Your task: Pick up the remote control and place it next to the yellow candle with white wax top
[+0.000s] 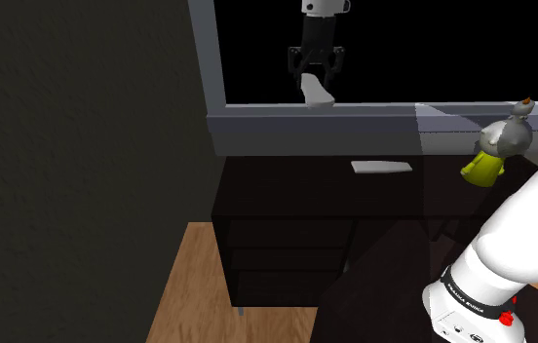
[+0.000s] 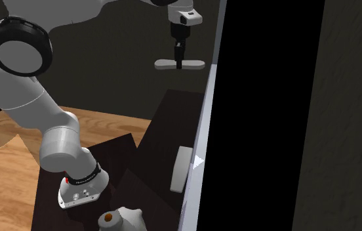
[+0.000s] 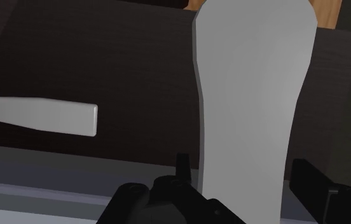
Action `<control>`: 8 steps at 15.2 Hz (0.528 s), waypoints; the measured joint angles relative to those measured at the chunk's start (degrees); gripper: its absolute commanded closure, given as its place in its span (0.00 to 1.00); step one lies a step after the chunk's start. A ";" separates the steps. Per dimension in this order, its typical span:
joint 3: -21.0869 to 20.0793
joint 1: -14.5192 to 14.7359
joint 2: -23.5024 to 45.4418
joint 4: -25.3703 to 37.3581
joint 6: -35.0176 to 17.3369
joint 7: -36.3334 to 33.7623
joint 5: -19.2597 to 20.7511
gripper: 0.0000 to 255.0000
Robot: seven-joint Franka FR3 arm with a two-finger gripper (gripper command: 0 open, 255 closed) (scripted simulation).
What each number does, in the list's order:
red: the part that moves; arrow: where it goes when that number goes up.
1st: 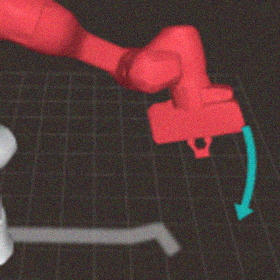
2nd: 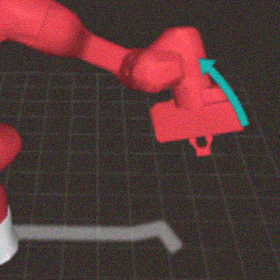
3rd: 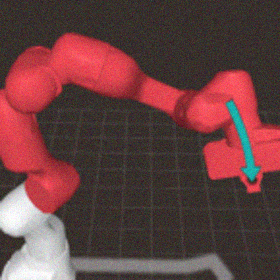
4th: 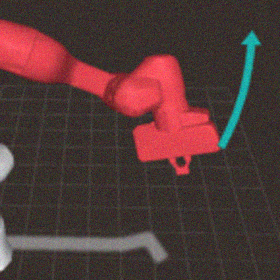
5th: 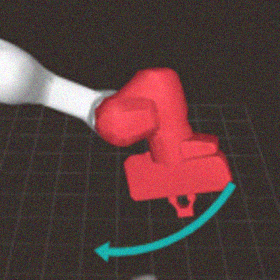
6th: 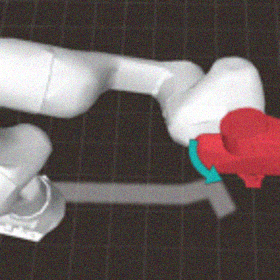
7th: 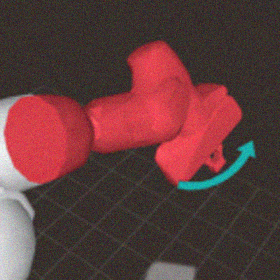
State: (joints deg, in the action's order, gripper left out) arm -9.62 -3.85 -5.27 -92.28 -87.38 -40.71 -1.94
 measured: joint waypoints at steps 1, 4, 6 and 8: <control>0.00 -0.01 0.21 0.93 0.73 -0.01 0.03 1.00; -0.06 0.03 1.03 4.20 3.17 -0.19 0.16 1.00; -0.12 0.06 1.82 6.78 4.98 -0.33 0.28 1.00; -0.18 0.10 2.84 9.71 6.89 -0.46 0.45 1.00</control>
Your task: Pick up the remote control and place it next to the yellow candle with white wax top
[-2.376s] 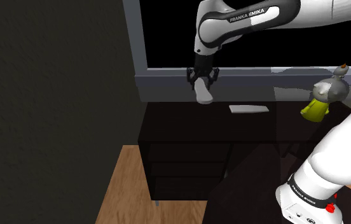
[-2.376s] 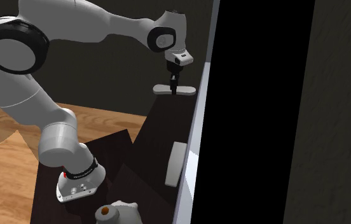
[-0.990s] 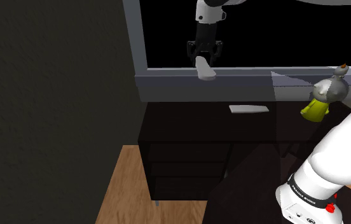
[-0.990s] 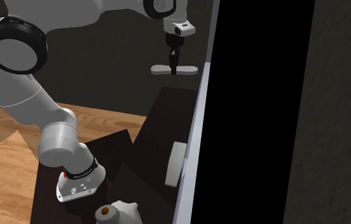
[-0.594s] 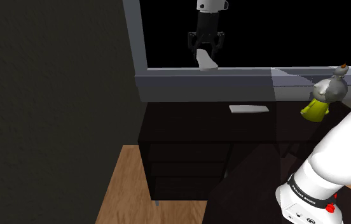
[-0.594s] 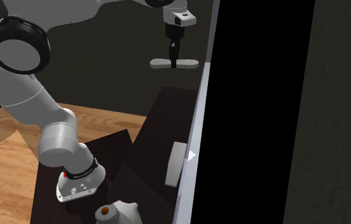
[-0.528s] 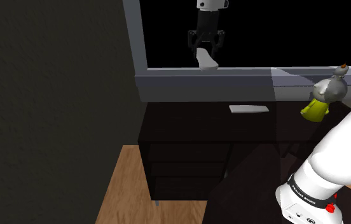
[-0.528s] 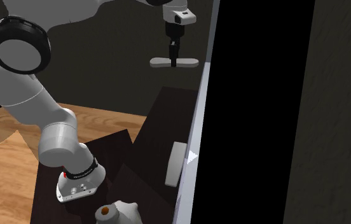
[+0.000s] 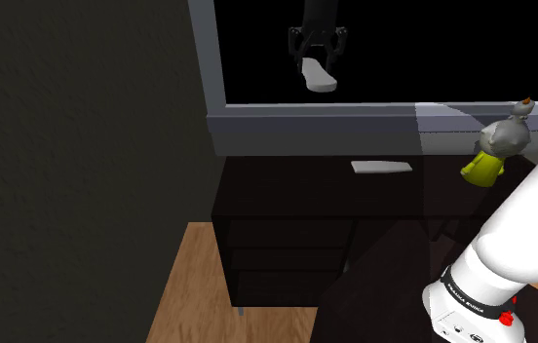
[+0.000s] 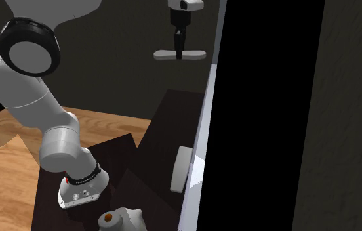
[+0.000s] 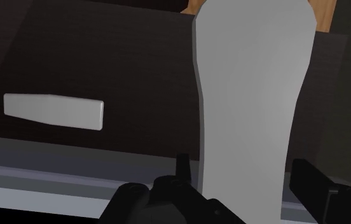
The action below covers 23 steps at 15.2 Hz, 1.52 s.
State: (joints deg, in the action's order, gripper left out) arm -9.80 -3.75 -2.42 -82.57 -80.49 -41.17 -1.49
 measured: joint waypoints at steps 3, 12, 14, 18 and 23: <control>0.22 -0.20 -0.37 1.22 1.63 0.36 -0.06 1.00; 5.87 -3.60 -15.72 -14.42 1.48 9.37 -0.81 1.00; 7.33 -4.19 -19.36 -17.77 1.85 11.46 -0.52 1.00; 10.54 -5.41 -25.20 -22.85 2.66 15.87 0.76 1.00; 14.56 -6.83 -32.01 -27.77 4.53 21.14 3.16 1.00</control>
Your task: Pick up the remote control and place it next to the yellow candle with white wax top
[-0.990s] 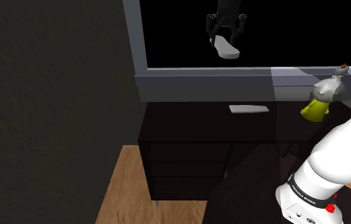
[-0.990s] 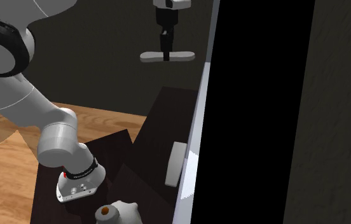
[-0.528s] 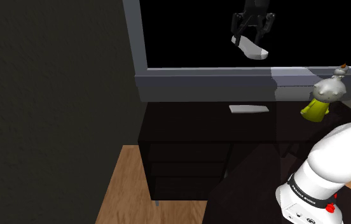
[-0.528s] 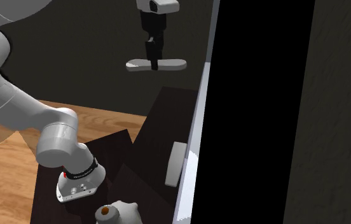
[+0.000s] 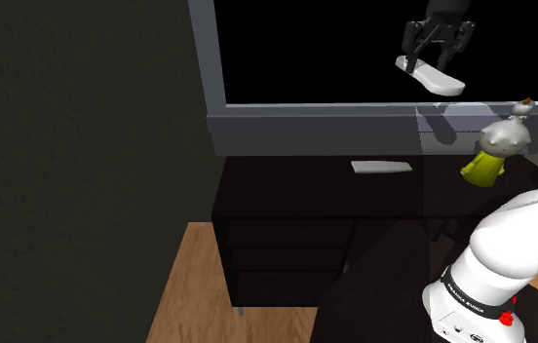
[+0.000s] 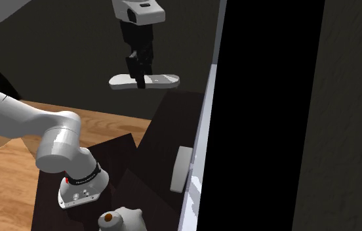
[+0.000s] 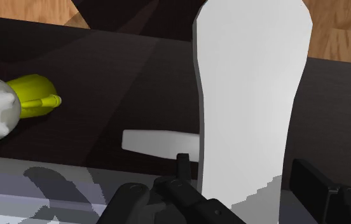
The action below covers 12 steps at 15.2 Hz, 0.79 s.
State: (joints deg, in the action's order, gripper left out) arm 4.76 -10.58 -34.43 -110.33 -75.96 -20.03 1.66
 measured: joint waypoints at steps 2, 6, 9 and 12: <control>1.92 -0.66 -2.58 -1.63 0.91 2.43 1.37 1.00; 5.33 -1.80 -6.54 -3.57 2.69 6.79 4.13 1.00; 8.74 -2.68 -8.46 -3.50 4.27 10.98 6.85 1.00; 10.77 -3.43 -11.11 -5.94 4.16 13.39 8.82 1.00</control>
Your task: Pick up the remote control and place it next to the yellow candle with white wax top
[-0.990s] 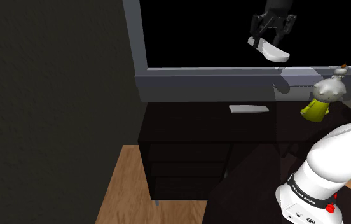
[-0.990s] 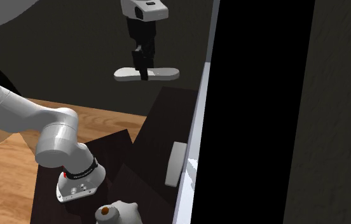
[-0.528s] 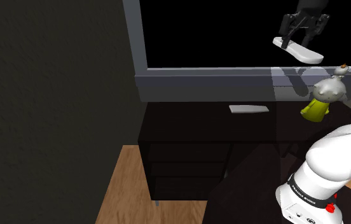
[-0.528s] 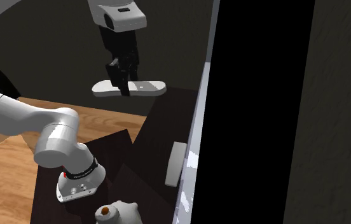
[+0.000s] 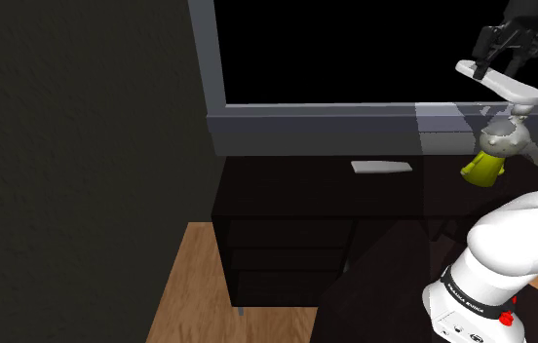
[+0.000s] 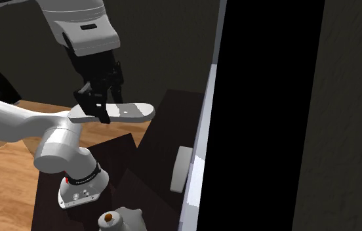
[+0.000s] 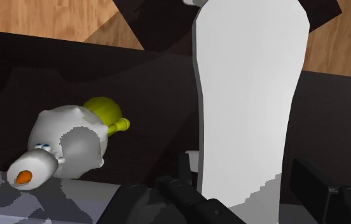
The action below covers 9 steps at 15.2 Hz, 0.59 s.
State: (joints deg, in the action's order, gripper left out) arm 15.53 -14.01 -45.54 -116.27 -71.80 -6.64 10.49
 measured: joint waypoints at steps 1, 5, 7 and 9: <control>0.13 -0.10 -0.49 -0.73 -0.26 0.12 0.18 1.00; 0.60 -0.41 -2.21 -4.84 -2.67 0.16 0.73 1.00; 0.79 -0.56 -3.02 -6.99 -4.01 0.07 0.97 1.00; 0.94 -0.77 -4.07 -9.12 -5.10 0.01 1.23 1.00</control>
State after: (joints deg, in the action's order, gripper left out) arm 16.47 -14.78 -49.61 -125.39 -76.90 -6.63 11.72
